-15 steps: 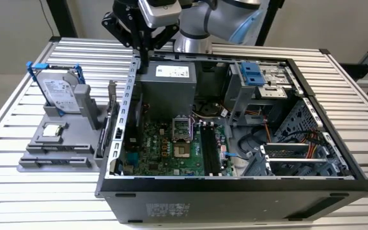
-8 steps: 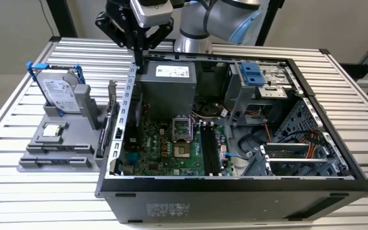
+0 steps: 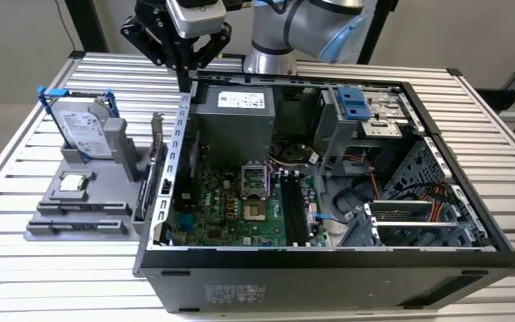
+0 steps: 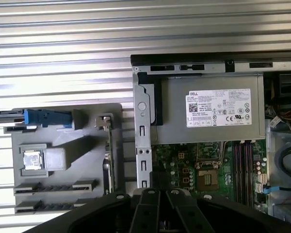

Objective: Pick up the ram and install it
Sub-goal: 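Reach for the ram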

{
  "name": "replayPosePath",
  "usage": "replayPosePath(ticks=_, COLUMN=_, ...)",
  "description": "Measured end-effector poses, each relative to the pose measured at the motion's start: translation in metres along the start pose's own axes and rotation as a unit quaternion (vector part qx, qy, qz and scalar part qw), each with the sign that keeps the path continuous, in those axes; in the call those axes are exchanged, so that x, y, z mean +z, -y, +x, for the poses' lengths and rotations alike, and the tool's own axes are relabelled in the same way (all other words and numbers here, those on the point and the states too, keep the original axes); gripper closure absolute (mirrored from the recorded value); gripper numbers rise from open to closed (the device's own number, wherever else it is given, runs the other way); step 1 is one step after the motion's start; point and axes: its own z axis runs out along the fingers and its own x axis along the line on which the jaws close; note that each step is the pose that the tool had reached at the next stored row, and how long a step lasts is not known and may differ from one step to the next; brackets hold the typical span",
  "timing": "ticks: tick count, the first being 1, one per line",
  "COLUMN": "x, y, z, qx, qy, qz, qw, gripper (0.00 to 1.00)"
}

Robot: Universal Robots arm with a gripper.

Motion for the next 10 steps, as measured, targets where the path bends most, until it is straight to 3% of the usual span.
replayPosePath(ticks=10, x=-0.0004, y=0.0012, z=0.0171, qx=0.0, qy=0.0, qz=-0.0001, qw=1.0, gripper=1.0)
